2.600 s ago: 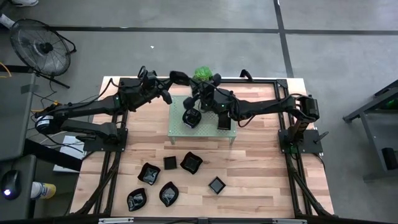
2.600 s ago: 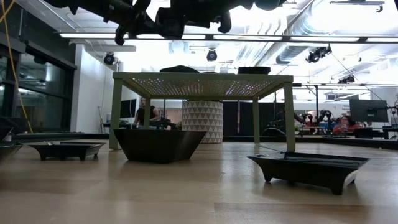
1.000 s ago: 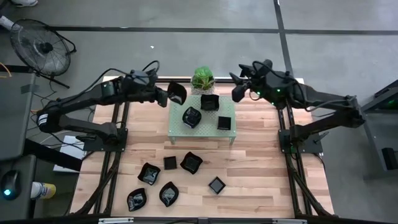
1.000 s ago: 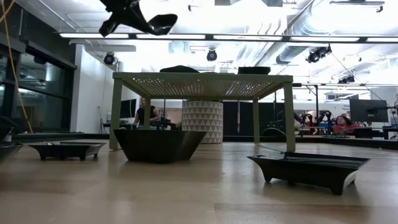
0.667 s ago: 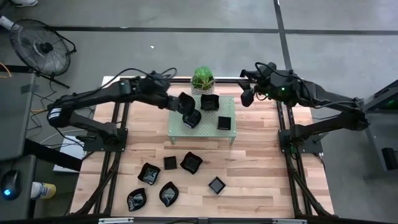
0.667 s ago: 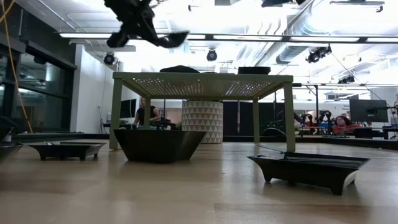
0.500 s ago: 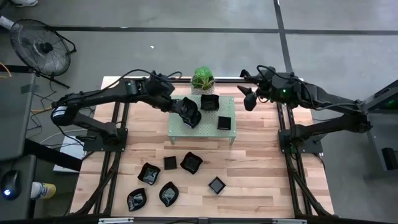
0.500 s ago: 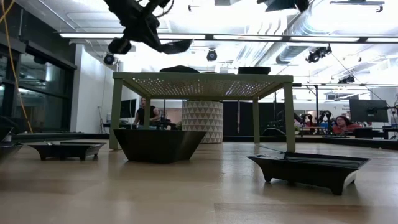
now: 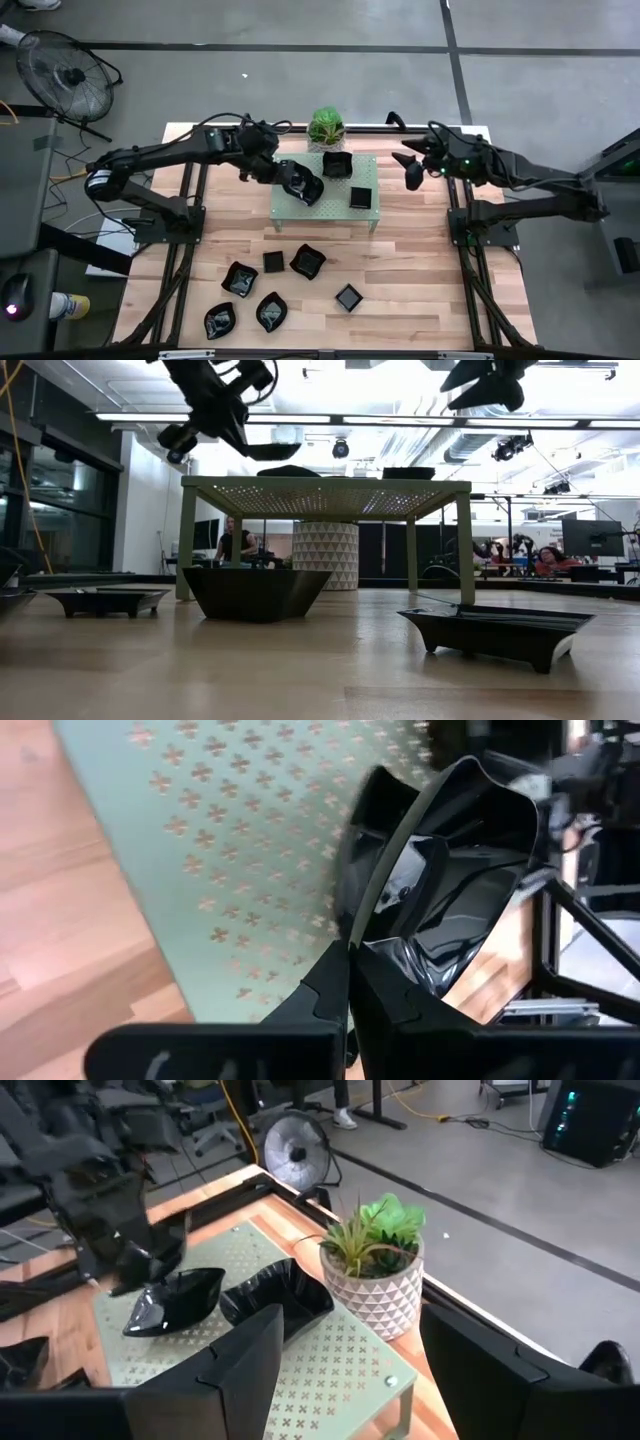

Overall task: Pick & Place Mini shaped plates
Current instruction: Stack the black leaf plate on the other black leaf plate on the shelf

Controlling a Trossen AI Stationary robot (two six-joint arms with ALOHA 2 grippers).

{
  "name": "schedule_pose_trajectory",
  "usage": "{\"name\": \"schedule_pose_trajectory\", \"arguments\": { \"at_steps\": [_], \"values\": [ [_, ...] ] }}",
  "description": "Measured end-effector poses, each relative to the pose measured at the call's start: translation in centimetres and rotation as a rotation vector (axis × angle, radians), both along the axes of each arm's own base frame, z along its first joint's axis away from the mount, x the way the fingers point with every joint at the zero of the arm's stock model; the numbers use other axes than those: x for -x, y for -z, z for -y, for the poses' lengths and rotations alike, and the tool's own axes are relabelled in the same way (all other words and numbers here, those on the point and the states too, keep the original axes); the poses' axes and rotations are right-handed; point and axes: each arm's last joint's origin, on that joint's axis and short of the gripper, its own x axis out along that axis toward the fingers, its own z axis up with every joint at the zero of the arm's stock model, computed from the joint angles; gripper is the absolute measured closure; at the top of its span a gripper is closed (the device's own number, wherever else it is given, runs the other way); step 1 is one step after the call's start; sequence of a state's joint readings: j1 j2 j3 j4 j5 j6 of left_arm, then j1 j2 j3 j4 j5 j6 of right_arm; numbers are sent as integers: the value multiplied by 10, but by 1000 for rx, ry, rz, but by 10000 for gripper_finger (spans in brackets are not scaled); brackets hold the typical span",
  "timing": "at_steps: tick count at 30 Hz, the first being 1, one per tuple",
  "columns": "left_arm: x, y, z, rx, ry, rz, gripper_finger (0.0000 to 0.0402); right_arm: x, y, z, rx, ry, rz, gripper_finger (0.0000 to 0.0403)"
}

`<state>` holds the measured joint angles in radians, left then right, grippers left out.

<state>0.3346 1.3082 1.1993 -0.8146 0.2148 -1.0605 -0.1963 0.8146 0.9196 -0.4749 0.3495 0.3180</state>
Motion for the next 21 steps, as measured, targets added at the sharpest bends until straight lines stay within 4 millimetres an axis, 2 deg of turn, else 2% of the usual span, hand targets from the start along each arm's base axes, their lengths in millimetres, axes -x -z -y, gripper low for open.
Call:
{"name": "schedule_pose_trajectory", "arguments": {
  "at_steps": [7, 13, 17, 21],
  "values": [
    [0, 8, -19, 72, -2, -6, 401, 4, 7, -1, -19, -12, 30, 171],
    [-3, 16, -20, 131, 49, -31, 401, 3, 8, -1, -22, -19, 28, 171],
    [-7, 13, -22, 127, 61, -26, 401, 4, 7, -1, -20, -19, 28, 171],
    [-13, 0, -25, 83, 60, 5, 401, 4, 8, -1, -19, -19, 27, 171]
  ]
}}
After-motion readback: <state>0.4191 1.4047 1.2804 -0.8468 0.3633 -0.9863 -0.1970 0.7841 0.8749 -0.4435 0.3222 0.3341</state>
